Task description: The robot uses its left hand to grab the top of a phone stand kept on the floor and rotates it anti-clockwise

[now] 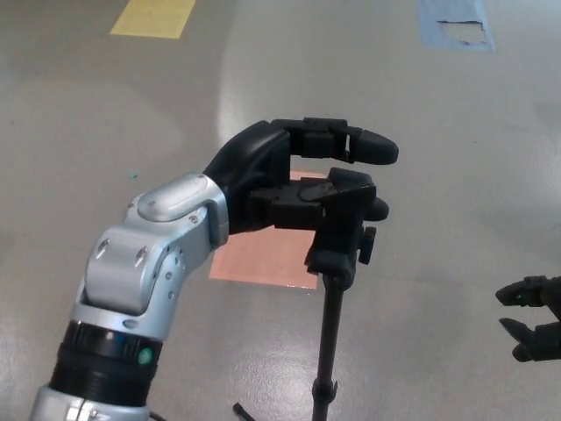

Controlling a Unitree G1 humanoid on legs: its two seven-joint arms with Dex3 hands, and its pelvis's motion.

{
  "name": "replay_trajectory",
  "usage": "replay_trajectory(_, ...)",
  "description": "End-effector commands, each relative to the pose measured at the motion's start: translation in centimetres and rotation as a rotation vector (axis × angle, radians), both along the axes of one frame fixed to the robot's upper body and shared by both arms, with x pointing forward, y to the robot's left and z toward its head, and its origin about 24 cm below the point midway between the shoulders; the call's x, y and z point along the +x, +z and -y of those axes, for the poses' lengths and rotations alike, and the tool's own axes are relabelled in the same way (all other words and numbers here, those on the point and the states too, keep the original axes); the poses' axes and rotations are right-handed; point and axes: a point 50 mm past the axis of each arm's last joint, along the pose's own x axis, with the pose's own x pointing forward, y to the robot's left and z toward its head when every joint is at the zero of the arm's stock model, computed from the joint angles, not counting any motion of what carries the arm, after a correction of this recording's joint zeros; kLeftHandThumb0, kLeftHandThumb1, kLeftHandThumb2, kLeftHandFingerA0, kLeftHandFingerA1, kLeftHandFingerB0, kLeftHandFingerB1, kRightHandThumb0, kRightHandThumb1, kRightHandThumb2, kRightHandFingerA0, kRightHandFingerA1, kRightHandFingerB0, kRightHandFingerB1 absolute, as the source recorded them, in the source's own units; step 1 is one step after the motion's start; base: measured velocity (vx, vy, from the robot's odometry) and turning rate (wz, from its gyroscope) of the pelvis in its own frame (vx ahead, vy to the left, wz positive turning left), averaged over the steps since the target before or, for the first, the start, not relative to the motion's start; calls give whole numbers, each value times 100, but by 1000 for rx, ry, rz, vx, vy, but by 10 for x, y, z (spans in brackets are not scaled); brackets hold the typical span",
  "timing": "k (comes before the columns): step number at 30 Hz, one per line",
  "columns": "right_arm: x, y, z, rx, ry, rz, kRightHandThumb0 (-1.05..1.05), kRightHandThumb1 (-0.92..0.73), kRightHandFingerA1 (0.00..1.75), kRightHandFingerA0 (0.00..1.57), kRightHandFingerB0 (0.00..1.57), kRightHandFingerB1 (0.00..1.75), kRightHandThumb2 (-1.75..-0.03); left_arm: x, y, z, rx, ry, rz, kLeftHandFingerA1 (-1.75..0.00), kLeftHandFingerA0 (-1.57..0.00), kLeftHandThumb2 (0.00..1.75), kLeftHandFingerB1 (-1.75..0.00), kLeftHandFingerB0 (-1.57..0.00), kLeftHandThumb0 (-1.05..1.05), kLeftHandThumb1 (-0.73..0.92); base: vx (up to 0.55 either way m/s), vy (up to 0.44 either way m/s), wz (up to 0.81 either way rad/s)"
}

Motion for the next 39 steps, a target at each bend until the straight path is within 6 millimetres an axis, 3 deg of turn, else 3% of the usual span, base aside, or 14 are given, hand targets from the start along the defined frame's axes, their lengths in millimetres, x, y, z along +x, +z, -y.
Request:
replay_trajectory(1,1,6,5,-12,32,-9,-57,-81,51,64,27,31,-65,1,-31,0,50,-22,-269,-82,-89,60,-50,-82,-23,67,0,0,0)
replay_trajectory(5,1,6,6,-1,37,-10,-63,-80,54,63,24,30,-64,2,-36,-1,50,-30,-309,-89,-89,60,-50,-82,-22,67,0,0,0)
replay_trajectory(8,0,6,6,-3,30,-14,-58,-81,51,62,26,30,-64,2,-42,-1,46,-30,-356,-58,-94,60,-50,-81,-24,64,0,0,0)
replay_trajectory(12,0,5,6,-12,40,-13,-59,-81,50,63,27,31,-65,2,-45,-1,53,-24,-374,-54,-95,59,-50,-83,-24,64,0,0,0)
replay_trajectory(25,-1,4,6,8,32,-23,-60,-80,52,60,25,30,-64,1,-45,-3,44,-38,-357,-64,-94,60,-49,-84,-25,64,0,0,0)
replay_trajectory(26,-1,4,6,13,31,-23,-57,-81,53,61,30,32,-64,1,-45,-3,41,-41,-348,-49,-86,60,-45,-75,-26,65,0,0,0)
replay_trajectory(28,-1,4,6,20,28,-21,-57,-81,53,61,30,32,-64,0,-43,-4,38,-45,-336,-49,-86,60,-45,-75,-26,65,0,0,0)
replay_trajectory(29,-1,4,6,10,17,-25,-58,-70,61,57,24,45,-96,-1,-38,-4,40,-80,-315,-38,-50,57,-31,-31,-41,54,0,0,0)
replay_trajectory(30,-1,3,6,12,16,-24,-54,-78,54,62,26,32,-67,-1,-34,-4,43,-102,-299,-41,-26,67,-34,-8,-57,40,0,0,0)
replay_trajectory(33,-2,2,6,37,3,-22,-53,-82,55,62,28,31,-64,-2,-29,-5,41,-129,-277,-43,-28,70,-27,-5,-60,40,0,0,0)
replay_trajectory(35,-1,2,5,40,-5,-24,-53,-81,54,61,29,31,-64,-2,-23,-6,16,-147,-272,-40,-14,72,-19,-3,-60,39,0,0,0)
replay_trajectory(36,-1,2,6,24,4,-25,-54,-81,54,63,28,31,-64,-2,-20,-7,12,-160,-254,-26,-11,55,-20,0,-60,47,0,0,0)
replay_trajectory(37,-2,2,6,18,8,-25,-54,-81,53,63,28,31,-65,-2,-19,-7,5,-170,-246,-22,-8,74,-10,0,-64,41,0,0,0)
replay_trajectory(39,-2,2,6,19,9,-27,-54,-82,51,62,27,31,-65,-2,-17,-7,-14,-181,-245,-15,-1,76,-14,0,-63,39,0,0,0)
